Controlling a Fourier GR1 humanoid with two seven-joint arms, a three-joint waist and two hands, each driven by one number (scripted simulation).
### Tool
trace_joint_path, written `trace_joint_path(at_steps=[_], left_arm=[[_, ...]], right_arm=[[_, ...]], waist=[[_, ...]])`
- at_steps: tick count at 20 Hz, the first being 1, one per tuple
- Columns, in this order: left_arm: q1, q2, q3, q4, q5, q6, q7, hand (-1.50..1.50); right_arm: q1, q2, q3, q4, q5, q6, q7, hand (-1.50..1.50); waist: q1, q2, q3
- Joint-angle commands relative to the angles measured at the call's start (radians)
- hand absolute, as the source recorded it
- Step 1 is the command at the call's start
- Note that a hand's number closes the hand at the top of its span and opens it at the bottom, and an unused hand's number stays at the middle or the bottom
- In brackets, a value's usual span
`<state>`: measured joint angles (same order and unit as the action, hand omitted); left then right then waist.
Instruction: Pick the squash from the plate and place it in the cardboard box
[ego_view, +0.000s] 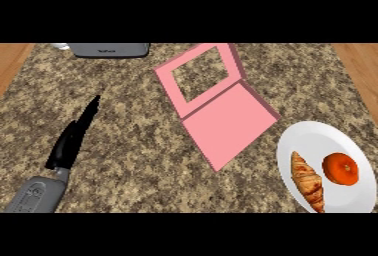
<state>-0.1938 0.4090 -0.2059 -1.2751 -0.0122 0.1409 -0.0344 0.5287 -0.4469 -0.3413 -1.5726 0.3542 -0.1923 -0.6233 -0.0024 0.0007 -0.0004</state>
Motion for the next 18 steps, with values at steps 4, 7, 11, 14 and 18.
trace_joint_path(at_steps=[4,7,11,14,18], left_arm=[[0.044,0.000,0.060,-0.051,-0.035,-0.061,0.006,0.00],[0.108,-0.034,0.029,-0.142,-0.058,-0.045,0.033,0.00],[0.070,-0.067,0.071,-0.074,-0.090,-0.058,0.005,0.00],[0.044,-0.068,0.105,-0.034,-0.097,-0.087,-0.014,0.00],[0.043,-0.085,0.104,-0.104,-0.134,-0.078,0.066,0.00]], right_arm=[[-0.065,0.065,-0.005,0.057,0.120,-0.035,-0.019,-1.50],[-0.120,0.074,-0.035,0.051,0.097,-0.044,-0.019,-1.50],[-0.159,0.115,-0.005,0.076,0.203,-0.092,-0.004,-1.50],[-0.222,0.118,0.012,0.158,0.240,-0.078,0.004,-1.50],[-0.229,0.104,0.023,0.108,0.297,-0.036,0.081,-1.50]], waist=[[0.000,-0.001,0.000],[0.003,-0.002,0.001],[0.000,-0.001,0.000],[0.001,0.000,0.000],[0.001,-0.001,0.000]])
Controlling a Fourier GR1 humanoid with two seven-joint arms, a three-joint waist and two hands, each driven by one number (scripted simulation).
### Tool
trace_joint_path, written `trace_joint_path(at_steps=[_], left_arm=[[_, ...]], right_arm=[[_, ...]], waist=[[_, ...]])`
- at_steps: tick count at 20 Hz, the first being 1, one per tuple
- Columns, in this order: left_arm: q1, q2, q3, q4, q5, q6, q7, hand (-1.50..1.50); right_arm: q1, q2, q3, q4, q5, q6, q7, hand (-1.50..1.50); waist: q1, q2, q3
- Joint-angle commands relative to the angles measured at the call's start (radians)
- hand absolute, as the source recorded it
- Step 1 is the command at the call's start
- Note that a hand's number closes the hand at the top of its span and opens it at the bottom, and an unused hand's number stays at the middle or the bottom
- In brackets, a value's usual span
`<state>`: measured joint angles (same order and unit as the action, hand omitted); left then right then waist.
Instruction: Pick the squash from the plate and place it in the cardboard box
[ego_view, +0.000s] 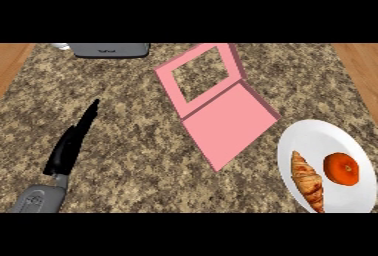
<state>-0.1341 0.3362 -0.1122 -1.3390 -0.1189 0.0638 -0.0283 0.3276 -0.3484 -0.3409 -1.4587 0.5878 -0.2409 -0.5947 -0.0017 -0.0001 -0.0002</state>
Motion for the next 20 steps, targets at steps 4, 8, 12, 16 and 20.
trace_joint_path(at_steps=[4,8,12,16,20], left_arm=[[0.014,-0.054,0.013,-0.041,-0.059,-0.015,0.019,0.00],[0.069,-0.038,0.056,-0.063,-0.058,-0.056,-0.006,0.00],[0.000,-0.058,0.087,0.052,-0.076,-0.054,-0.060,0.00],[0.034,-0.108,0.072,0.042,-0.090,-0.043,-0.088,0.00],[0.061,-0.096,0.079,-0.076,-0.100,-0.067,0.003,0.00]], right_arm=[[-0.075,0.055,0.023,0.077,0.101,-0.044,0.035,-1.50],[-0.093,0.047,-0.011,0.113,0.079,-0.037,0.007,-1.50],[-0.151,0.038,0.034,0.047,0.160,0.012,0.142,-1.50],[-0.213,0.042,0.026,0.169,0.140,0.005,0.074,-1.50],[-0.147,0.059,0.027,0.120,0.134,0.027,0.063,-1.50]], waist=[[0.001,0.000,0.000],[0.002,-0.001,0.000],[0.001,0.000,0.000],[0.003,0.001,0.000],[0.002,-0.001,0.000]])
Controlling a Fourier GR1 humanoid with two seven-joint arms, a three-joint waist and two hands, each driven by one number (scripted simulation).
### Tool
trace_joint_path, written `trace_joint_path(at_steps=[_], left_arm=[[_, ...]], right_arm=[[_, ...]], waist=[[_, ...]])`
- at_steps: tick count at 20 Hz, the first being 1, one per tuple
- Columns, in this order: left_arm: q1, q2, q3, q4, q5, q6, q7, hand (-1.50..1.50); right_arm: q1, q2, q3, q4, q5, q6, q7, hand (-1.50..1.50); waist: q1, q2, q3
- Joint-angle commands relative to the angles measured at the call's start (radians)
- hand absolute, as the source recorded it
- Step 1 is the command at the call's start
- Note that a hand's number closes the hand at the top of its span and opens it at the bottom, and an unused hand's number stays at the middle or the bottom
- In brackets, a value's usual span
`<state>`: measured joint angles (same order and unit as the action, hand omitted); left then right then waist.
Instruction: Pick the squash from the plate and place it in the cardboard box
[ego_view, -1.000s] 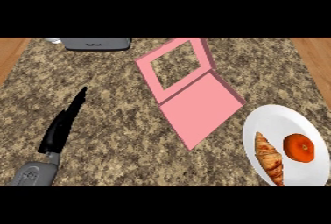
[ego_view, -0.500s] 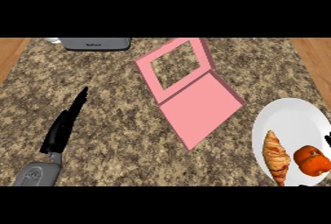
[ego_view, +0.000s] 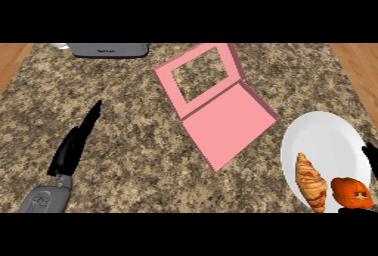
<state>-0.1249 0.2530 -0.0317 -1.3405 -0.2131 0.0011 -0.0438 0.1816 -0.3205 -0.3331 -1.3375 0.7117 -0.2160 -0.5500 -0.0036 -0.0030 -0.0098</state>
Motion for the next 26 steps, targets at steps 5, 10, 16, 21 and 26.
trace_joint_path(at_steps=[5,10,16,21,26], left_arm=[[0.000,0.014,0.036,-0.003,0.017,-0.046,0.009,0.00],[-0.023,-0.013,0.024,0.061,-0.033,-0.003,-0.043,0.00],[-0.017,-0.014,0.020,-0.003,-0.024,-0.024,0.012,0.00],[-0.026,-0.041,0.005,0.006,-0.054,0.009,0.009,0.00],[-0.040,-0.026,0.028,-0.009,-0.034,-0.017,0.051,0.00]], right_arm=[[-0.134,0.038,0.029,0.127,0.051,-0.035,0.042,-1.50],[-0.132,0.042,0.012,0.231,0.043,-0.074,-0.053,-1.50],[-0.161,0.056,0.001,0.232,0.131,-0.260,-0.091,1.50],[-0.203,0.055,-0.034,0.212,0.125,-0.314,-0.092,1.50],[-0.146,0.076,-0.084,0.174,0.050,-0.356,-0.165,1.50]], waist=[[0.009,0.003,0.010],[0.004,0.005,0.010],[0.008,0.004,0.011],[0.007,0.004,0.011],[-0.001,0.002,0.011]])
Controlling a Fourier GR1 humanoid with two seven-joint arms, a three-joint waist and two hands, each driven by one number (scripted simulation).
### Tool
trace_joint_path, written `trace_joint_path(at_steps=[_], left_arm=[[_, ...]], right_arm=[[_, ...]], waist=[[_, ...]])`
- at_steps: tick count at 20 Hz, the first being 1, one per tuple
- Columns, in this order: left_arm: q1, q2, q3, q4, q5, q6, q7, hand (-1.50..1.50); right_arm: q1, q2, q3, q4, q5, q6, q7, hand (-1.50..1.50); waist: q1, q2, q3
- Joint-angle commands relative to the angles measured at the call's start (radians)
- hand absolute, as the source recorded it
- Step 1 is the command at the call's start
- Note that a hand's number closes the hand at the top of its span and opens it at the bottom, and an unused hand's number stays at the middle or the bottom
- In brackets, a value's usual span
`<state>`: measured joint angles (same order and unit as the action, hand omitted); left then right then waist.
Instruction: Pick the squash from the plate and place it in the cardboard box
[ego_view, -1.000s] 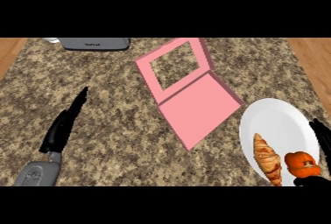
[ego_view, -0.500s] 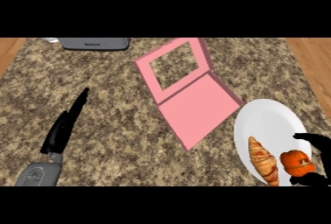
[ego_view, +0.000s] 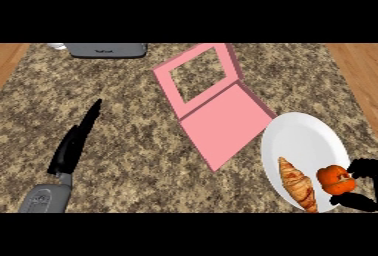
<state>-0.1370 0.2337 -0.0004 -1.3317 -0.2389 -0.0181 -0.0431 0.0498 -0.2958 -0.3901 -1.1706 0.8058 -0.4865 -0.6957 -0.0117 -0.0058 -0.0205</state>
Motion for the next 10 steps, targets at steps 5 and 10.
trace_joint_path(at_steps=[5,10], left_arm=[[-0.043,-0.004,-0.030,-0.021,-0.003,-0.030,-0.009,0.00],[-0.057,-0.009,-0.052,-0.014,-0.014,-0.040,-0.010,0.00]], right_arm=[[-0.081,0.240,0.087,0.023,0.230,-0.004,0.415,1.50],[-0.101,0.264,0.086,-0.043,0.341,0.086,0.577,1.50]], waist=[[0.117,0.049,0.007],[0.147,0.058,-0.001]])
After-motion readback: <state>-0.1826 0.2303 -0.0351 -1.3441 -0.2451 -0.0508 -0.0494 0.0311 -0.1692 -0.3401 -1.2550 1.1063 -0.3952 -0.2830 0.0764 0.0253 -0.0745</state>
